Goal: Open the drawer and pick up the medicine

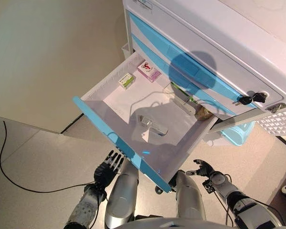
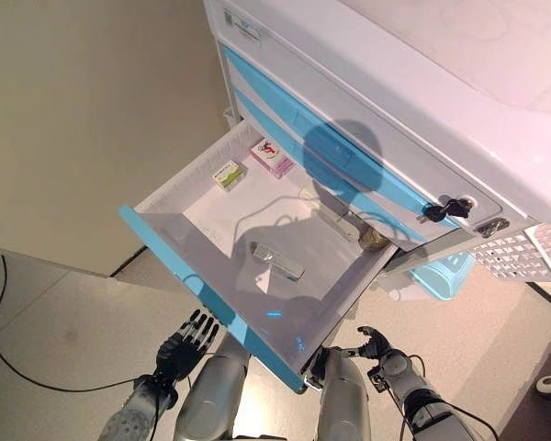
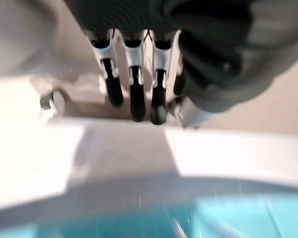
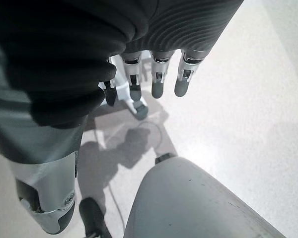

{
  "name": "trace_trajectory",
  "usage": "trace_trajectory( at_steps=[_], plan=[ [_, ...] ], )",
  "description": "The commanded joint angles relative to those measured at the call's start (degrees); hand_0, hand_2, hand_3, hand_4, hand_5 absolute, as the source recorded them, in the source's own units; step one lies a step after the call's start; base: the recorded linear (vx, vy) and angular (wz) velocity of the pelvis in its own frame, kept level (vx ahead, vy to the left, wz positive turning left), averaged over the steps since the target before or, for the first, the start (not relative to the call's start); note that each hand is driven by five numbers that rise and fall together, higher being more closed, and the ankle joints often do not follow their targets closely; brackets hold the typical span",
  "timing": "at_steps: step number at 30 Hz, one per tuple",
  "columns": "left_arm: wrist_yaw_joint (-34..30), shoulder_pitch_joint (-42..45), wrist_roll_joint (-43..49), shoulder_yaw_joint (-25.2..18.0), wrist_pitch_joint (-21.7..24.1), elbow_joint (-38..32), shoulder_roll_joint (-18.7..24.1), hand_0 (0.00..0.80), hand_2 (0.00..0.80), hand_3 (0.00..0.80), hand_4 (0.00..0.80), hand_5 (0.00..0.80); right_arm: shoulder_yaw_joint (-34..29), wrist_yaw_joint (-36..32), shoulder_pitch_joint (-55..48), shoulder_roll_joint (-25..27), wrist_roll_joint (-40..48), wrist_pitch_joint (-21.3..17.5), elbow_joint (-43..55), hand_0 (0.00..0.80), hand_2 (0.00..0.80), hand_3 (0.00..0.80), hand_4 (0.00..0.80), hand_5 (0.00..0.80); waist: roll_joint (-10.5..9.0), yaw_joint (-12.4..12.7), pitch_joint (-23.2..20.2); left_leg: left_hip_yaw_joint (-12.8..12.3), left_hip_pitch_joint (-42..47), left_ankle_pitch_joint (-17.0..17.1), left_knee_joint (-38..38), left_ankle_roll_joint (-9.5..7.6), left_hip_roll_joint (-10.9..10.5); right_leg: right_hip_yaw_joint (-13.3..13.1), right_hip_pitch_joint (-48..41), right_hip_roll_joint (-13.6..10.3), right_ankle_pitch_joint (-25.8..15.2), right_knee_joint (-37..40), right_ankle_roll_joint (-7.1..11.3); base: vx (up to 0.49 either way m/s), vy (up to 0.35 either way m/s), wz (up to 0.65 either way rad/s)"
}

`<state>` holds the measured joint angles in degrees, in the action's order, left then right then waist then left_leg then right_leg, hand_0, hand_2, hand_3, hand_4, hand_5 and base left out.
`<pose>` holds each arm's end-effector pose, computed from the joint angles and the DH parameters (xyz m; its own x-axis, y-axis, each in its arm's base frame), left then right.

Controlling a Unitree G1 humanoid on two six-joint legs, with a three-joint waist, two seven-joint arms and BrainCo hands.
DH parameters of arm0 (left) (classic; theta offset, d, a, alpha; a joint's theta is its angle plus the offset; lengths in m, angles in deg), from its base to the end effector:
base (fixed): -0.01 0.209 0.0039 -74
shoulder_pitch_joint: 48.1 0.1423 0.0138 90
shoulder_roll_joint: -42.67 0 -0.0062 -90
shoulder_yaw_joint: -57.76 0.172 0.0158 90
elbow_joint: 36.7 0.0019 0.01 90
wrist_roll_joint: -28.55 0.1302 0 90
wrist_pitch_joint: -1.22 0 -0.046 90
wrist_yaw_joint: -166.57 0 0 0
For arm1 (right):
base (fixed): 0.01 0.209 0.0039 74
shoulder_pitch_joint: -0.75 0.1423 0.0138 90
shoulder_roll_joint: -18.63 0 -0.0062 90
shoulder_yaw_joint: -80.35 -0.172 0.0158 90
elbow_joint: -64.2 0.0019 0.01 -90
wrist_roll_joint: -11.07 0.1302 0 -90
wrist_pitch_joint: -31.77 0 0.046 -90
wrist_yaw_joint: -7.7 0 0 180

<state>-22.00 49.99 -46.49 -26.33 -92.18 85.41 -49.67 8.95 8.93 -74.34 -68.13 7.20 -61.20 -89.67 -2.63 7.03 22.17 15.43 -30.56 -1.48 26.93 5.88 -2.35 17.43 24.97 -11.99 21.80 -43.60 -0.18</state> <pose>0.1202 0.2002 -0.0532 0.8238 -0.0510 -0.5646 -0.4788 0.4708 -0.7410 0.1732 -0.2227 -0.0547 0.6782 -0.1155 -0.7257 -0.3276 0.8365 -0.4392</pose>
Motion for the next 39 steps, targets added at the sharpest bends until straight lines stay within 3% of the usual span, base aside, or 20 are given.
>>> trace_trajectory(
  at_steps=[1, 3, 5, 6, 8, 9, 11, 12, 16, 17, 20, 22, 27, 29, 30, 33, 35, 36, 39],
  plan=[
    [2.3, 1.6, 0.6, -2.9, 4.5, 1.2, -2.1, 0.0, 0.0, 0.0, 0.0, 0.0, -0.7, 1.9, -2.3, 3.0, 0.3, 0.4, -0.7, 0.0, 0.0, 0.0, 0.0, 0.0, 0.7, -1.5, -1.6, -2.8, 0.0, -5.7, 5.6, -5.07, -1.8, -3.1, 0.1, 1.2, -8.2, 6.7, 3.03, -0.001, 0.076, -0.17],
    [4.9, -0.4, 5.3, -8.2, 7.7, 9.7, -2.0, 0.0, 0.0, 0.0, 0.0, 0.0, -1.7, 2.6, -3.2, 2.8, 1.1, 0.0, -0.6, 0.0, 0.0, 0.0, 0.0, 0.0, 0.78, -2.3, -1.8, -3.9, 1.0, -4.1, 3.5, -5.52, -1.6, -4.0, -0.3, 1.4, -10.6, 9.3, 3.02, -0.001, 0.086, -0.23],
    [6.0, -1.1, 8.2, -9.8, 8.6, 13.1, -1.5, 0.0, 0.0, 0.0, 0.0, 0.0, -2.1, 2.7, -3.6, 2.7, 1.7, -0.1, -0.8, 0.0, 0.0, 0.0, 0.0, 0.0, 0.73, -2.7, -2.0, -4.5, 1.8, -4.0, 2.6, -5.61, -1.5, -4.7, -0.8, 1.6, -11.1, 10.3, 3.2, 0.045, 0.062, -0.37],
    [7.1, -2.4, 17.7, -11.7, 9.3, 19.0, 0.0, 0.0, 0.0, 0.0, 0.0, 0.0, -2.3, 2.7, -4.2, 2.7, 2.7, -0.5, -0.6, 0.0, 0.0, 0.0, 0.0, 0.0, 0.82, -3.5, -2.6, -5.9, 3.1, -3.8, 0.9, -5.73, -1.2, -5.8, -1.2, 1.9, -12.2, 12.2, 3.52, 0.052, 0.08, -0.41],
    [7.1, -2.4, 17.7, -11.7, 9.4, 19.0, 0.0, 0.0, 0.0, 0.0, 0.0, 0.0, -2.3, 2.7, -4.2, 2.7, 2.7, -0.5, -0.6, 0.0, 0.0, 0.0, 0.0, 0.0, 0.81, -3.4, -2.6, -5.9, 3.1, -3.8, 0.9, -5.73, -1.2, -5.8, -1.2, 1.9, -12.2, 12.2, 3.52, 0.035, 0.08, -0.33],
    [7.9, -4.2, 31.4, -12.4, 9.2, 28.3, 2.4, 0.0, 0.0, 0.0, 0.0, 0.0, -2.7, 2.5, -4.8, 2.4, 4.4, -1.0, -0.7, 0.0, 0.0, 0.0, 0.0, 0.0, 0.91, -4.6, -3.6, -7.7, 5.0, -3.1, -2.1, -5.73, -0.8, -7.6, -2.0, 2.4, -13.6, 15.2, 4.01, 0.081, 0.148, -0.32],
    [8.6, -5.0, 39.9, -11.8, 9.0, 33.5, 3.6, 0.0, 0.0, 0.0, 0.0, 0.0, -2.9, 2.4, -5.0, 2.2, 5.2, -0.9, -1.7, 0.0, 0.0, 0.0, 0.0, 0.0, 1.12, -5.5, -4.8, -9.5, 7.2, -2.4, -5.1, -5.73, -0.5, -9.0, -3.3, 3.0, -15.0, 18.3, 4.58, 0.144, 0.193, -0.73],
    [8.6, -5.9, 49.1, -10.3, 7.5, 39.0, 4.7, 0.0, 0.0, 0.0, 0.0, 0.0, -3.0, 2.9, -5.1, 2.2, 4.5, -0.8, -2.6, 0.0, 0.0, 0.0, 0.0, 0.0, 1.06, -6.5, -6.1, -11.5, 9.6, -1.6, -8.4, -5.66, -0.3, -10.3, -4.8, 3.5, -16.9, 21.9, 5.37, 0.128, 0.141, -0.99],
    [8.9, -7.0, 58.6, -7.3, 6.8, 41.2, 5.6, 0.0, 0.0, 0.0, 0.0, 0.0, -3.2, 3.6, -5.3, 3.3, 2.2, -0.3, -3.2, 0.0, 0.0, 0.0, 0.0, 0.0, 0.98, -7.5, -7.6, -13.4, 13.0, -0.6, -13.0, -5.48, -0.1, -11.8, -7.2, 4.4, -19.0, 26.6, 6.29, 0.124, 0.114, -0.73],
    [9.3, -7.5, 66.0, -4.3, 6.0, 41.9, 6.1, 0.0, 0.0, 0.0, 0.0, 0.0, -2.9, 3.2, -5.6, 5.3, -0.4, 0.4, -1.2, 0.0, 0.0, 0.0, 0.0, 0.0, 0.65, -8.3, -8.2, -14.8, 15.6, -0.3, -15.7, -5.48, 0.0, -12.8, -9.2, 4.9, -20.2, 29.3, 7.06, 0.063, 0.059, -0.69],
    [9.0, -7.7, 70.4, -2.4, 5.3, 42.8, 6.3, 0.0, 0.0, 0.0, 0.0, 0.0, -2.8, 2.2, -6.0, 7.4, -2.5, 1.2, 1.4, 0.0, 0.0, 0.0, 0.0, 0.0, 0.0, -9.0, -8.9, -16.0, 17.9, -0.1, -18.0, -5.48, 0.2, -13.9, -11.1, 5.4, -21.5, 32.3, 7.84, 0.088, 0.058, -0.4],
    [8.1, -8.0, 70.9, -2.6, 4.7, 43.8, 6.1, 0.0, 0.0, 0.0, 0.0, 0.0, -2.4, 0.7, -6.9, 9.2, -4.5, 1.7, 6.2, 0.0, 0.0, 0.0, 0.0, 0.0, -0.74, -9.2, -10.3, -17.3, 19.9, 0.4, -20.5, -5.56, 0.7, -14.7, -12.6, 5.9, -22.6, 35.0, 8.35, 0.1, 0.061, -0.44],
    [5.5, -7.1, 72.1, -4.5, 3.2, 44.5, 6.2, 0.0, 0.0, 0.0, 0.0, 0.0, -0.2, -11.7, -10.0, 16.2, -6.6, 3.9, 27.5, 0.0, 0.0, 0.0, 0.0, 0.0, -3.12, -9.6, -13.2, -19.8, 24.0, 0.6, -24.8, -5.85, 1.6, -17.0, -15.2, 6.6, -24.6, 39.1, 9.38, 0.093, 0.035, -0.61],
    [2.9, -5.8, 73.1, -5.4, 2.7, 44.1, 6.4, 0.0, 0.0, 0.0, 0.0, 0.0, -2.2, -21.9, -15.3, 22.7, 0.8, 4.6, 43.6, 0.0, 0.0, 0.0, 0.0, 0.0, -4.34, -9.7, -14.5, -20.6, 25.4, 0.4, -25.6, -5.73, 1.7, -17.1, -16.7, 6.5, -24.7, 40.2, 9.64, 0.098, 0.028, -0.26],
    [2.9, -5.8, 73.1, -5.3, 2.7, 44.1, 6.3, 0.0, 0.0, 0.0, 0.0, 0.0, -2.4, -22.1, -15.7, 22.9, 0.8, 4.8, 44.0, 0.0, 0.0, 0.0, 0.0, 0.0, -4.25, -9.6, -14.5, -20.6, 25.5, 0.4, -25.6, -5.74, 1.7, -17.1, -16.8, 6.5, -24.7, 40.3, 9.64, 0.083, 0.025, -0.15],
    [1.0, -5.3, 74.0, -5.2, 2.8, 44.0, 5.7, 0.0, 0.0, 0.0, 0.0, 0.0, -4.1, -29.4, -19.2, 29.9, 10.3, 5.6, 57.2, 0.0, 0.0, 0.0, 0.0, 0.0, -4.95, -9.6, -15.4, -20.6, 26.4, 0.1, -25.5, -5.51, 1.6, -16.7, -18.3, 6.3, -24.3, 40.9, 9.71, 0.057, 0.026, -0.01],
    [-0.4, -4.6, 74.5, -5.0, 3.3, 44.2, 5.3, 0.0, 0.0, 0.0, 0.0, 0.0, -3.8, -36.5, -20.7, 37.4, 22.4, 8.0, 67.9, 0.0, 0.0, 0.0, 0.0, 0.0, -5.79, -9.1, -16.8, -20.5, 27.4, -0.3, -25.7, -5.21, 1.8, -16.0, -19.8, 6.1, -24.1, 41.7, 9.74, 0.075, 0.012, 0.05],
    [-0.4, -4.6, 74.5, -5.0, 3.3, 44.2, 5.2, 0.0, 0.0, 0.0, 0.0, 0.0, -4.0, -36.5, -20.9, 37.5, 22.4, 8.1, 68.1, 0.0, 0.0, 0.0, 0.0, 0.0, -5.72, -9.1, -16.8, -20.5, 27.4, -0.3, -25.7, -5.21, 1.8, -16.0, -19.8, 6.1, -24.1, 41.7, 9.74, 0.061, 0.011, 0.08],
    [-1.4, -3.8, 74.8, -4.8, 3.7, 44.1, 5.2, 0.0, 0.0, 0.0, 0.0, 0.0, -1.7, -40.8, -18.6, 47.2, 32.6, 11.2, 77.7, 0.0, 0.0, 0.0, 0.0, 0.0, -6.62, -8.5, -18.1, -20.2, 28.0, -0.3, -26.3, -4.87, 1.9, -15.1, -21.0, 6.0, -23.9, 42.6, 9.72, 0.042, 0.003, 0.07]
  ],
)
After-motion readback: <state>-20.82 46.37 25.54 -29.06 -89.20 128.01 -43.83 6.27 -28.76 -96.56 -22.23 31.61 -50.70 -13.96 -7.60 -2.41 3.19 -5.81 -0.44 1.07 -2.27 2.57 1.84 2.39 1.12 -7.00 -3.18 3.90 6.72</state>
